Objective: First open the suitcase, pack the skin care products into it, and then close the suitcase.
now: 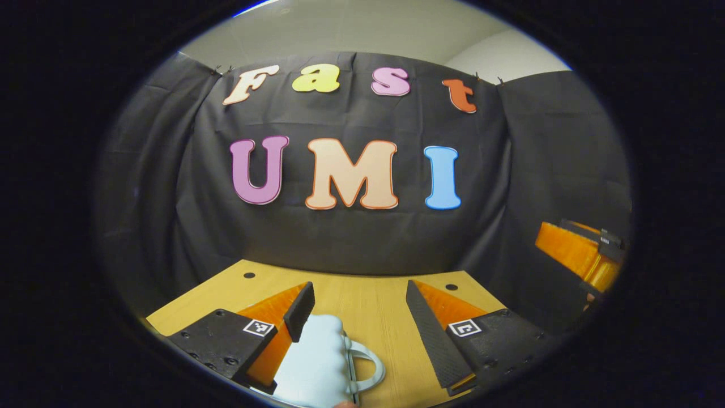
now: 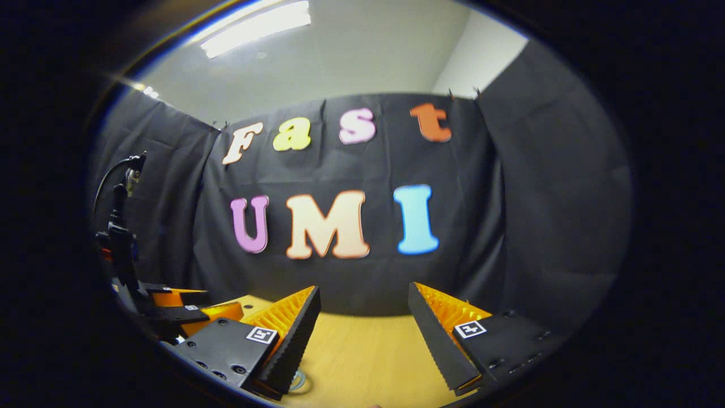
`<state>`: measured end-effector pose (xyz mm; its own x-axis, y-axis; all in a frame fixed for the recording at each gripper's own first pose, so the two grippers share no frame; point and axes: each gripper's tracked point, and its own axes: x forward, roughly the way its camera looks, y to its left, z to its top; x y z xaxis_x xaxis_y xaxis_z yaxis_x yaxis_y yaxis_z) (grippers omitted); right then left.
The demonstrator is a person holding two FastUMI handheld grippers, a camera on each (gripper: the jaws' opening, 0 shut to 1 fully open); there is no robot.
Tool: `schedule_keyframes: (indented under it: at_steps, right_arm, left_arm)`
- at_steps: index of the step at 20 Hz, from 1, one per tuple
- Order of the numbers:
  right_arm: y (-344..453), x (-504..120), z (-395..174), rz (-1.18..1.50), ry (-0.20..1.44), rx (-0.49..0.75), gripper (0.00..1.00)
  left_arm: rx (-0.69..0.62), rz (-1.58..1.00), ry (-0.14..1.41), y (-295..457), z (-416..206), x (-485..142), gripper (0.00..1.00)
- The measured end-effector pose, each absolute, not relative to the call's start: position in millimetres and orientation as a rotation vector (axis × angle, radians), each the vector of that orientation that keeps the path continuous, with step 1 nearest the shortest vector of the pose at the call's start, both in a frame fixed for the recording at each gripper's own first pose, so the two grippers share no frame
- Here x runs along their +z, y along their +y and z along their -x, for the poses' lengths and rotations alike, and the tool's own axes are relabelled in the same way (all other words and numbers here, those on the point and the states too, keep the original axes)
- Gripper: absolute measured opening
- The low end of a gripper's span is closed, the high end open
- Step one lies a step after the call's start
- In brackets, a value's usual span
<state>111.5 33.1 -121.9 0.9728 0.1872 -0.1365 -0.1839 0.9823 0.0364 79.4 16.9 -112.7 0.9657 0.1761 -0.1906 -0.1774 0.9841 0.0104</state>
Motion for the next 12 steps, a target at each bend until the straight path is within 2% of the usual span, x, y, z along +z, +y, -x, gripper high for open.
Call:
schedule_keyframes:
  at_steps: [1,4,8,12]
  right_arm:
    - [45.0,-103.5,-112.2,0.0,0.087,0.204,0.94]
    - [75.0,-78.4,-108.4,0.016,0.029,0.246,0.98]
    - [88.0,-75.9,-104.8,0.013,0.059,0.233,0.98]
    - [87.2,-82.5,-102.8,0.0,0.101,0.201,0.98]
  left_arm:
    - [0.168,0.008,0.175,17.3,-80.8,-102.5,0.95]
    - [0.1,-0.011,0.113,10.4,-84.3,-74.1,0.95]
    - [0.087,-0.055,0.044,20.3,-84.7,-50.3,0.95]
    - [0.063,-0.047,0.064,23.5,-83.0,-59.2,0.95]
